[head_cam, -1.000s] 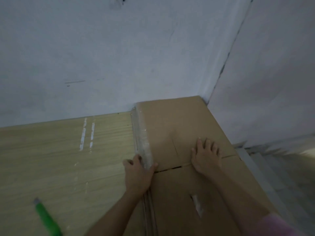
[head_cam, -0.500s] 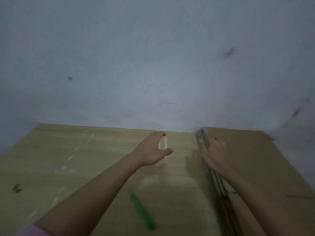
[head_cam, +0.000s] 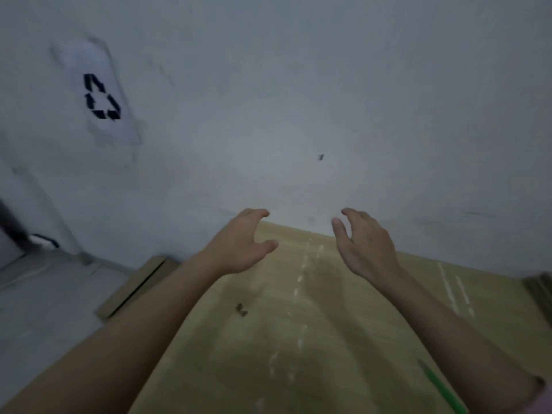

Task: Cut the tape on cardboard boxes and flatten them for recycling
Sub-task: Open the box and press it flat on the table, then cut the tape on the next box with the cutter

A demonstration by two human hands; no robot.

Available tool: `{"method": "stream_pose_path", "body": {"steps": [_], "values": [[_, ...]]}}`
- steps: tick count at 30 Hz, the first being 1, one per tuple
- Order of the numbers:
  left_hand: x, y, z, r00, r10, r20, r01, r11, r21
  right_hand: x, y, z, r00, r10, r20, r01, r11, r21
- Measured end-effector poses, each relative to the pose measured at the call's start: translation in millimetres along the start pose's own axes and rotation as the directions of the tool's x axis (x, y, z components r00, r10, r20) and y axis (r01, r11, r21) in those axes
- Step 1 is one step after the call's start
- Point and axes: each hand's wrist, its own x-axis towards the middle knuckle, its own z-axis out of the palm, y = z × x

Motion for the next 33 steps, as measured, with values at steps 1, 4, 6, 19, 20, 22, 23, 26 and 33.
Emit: {"method": "stream_pose_path", "body": {"steps": [1, 4, 6, 19, 20, 22, 23, 26, 33], "values": [[-5, -20, -10, 1.000, -0.024, -0.008, 0.024, 1.000, 0.002, 1, -17, 13, 1.000, -0.021, 0.019, 0.021, 1.000, 0.005], [-18, -74, -32, 0.997, -0.082, -0.015, 0.082, 0.997, -0.004, 5, -61, 52, 0.995, -0.067, 0.070, 0.066, 0.997, 0.027], [-22, -112, -42, 0.993, -0.116, -0.008, 0.116, 0.993, -0.006, 9, -87, 79, 0.993, -0.077, 0.093, 0.073, 0.996, 0.045], [9, -348, -90, 0.960, -0.185, 0.212, 0.162, 0.980, 0.119, 38, -251, 293, 0.973, 0.018, 0.231, -0.057, 0.985, 0.166], [12, -361, -94, 0.954, -0.180, 0.239, 0.152, 0.979, 0.133, 37, -263, 307, 0.966, 0.030, 0.257, -0.073, 0.984, 0.160], [17, -386, -98, 0.944, -0.169, 0.282, 0.130, 0.980, 0.153, 33, -281, 335, 0.950, 0.055, 0.307, -0.102, 0.985, 0.139], [20, -400, -98, 0.941, -0.161, 0.297, 0.121, 0.982, 0.146, 32, -289, 348, 0.942, 0.070, 0.329, -0.114, 0.987, 0.117], [32, -441, -92, 0.928, -0.140, 0.345, 0.121, 0.990, 0.075, 34, -307, 384, 0.900, 0.134, 0.414, -0.150, 0.989, 0.005], [68, -543, -39, 0.880, -0.076, 0.469, 0.090, 0.996, -0.008, 46, -320, 476, 0.866, 0.324, 0.381, -0.342, 0.939, -0.021]]}}
